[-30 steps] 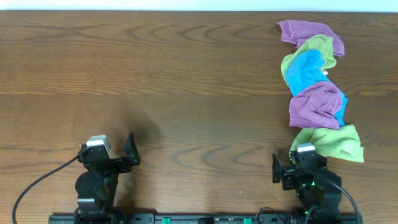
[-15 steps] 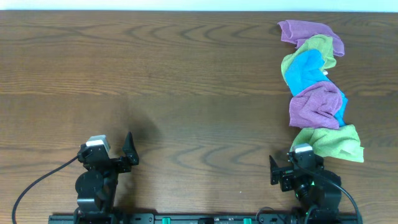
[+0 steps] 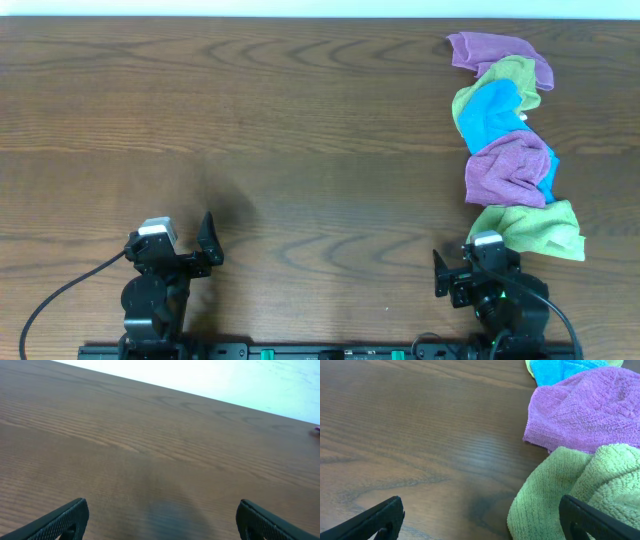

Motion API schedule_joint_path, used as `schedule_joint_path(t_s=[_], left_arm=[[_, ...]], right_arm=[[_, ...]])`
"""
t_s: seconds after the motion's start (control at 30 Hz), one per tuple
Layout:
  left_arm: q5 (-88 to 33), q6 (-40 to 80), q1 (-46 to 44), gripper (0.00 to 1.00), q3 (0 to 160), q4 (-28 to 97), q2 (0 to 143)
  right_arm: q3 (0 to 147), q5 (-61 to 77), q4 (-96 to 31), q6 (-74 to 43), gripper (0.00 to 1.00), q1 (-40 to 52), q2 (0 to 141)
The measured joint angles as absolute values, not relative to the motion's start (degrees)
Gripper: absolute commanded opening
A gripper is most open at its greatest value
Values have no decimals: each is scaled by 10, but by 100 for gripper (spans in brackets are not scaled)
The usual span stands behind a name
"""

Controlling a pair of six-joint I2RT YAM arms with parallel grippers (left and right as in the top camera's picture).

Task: Fold the cloth
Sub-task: 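Move the right gripper to the lime green cloth at the pile's bottom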

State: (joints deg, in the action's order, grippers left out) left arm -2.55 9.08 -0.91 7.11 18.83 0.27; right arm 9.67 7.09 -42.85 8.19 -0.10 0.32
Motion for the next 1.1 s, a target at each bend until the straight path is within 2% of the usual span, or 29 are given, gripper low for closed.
schedule_joint_path(t_s=[0.9,1.03,1.1], left_arm=[[-25,91,-9,95,71,188,3],[-25,91,-9,95,71,188,3],[-25,91,-9,95,71,188,3]], right_arm=[[97,71,-427,82,99,-1,3],[96,79,-385,70,99,-1,4],[96,82,-345,20,99,-1,4]])
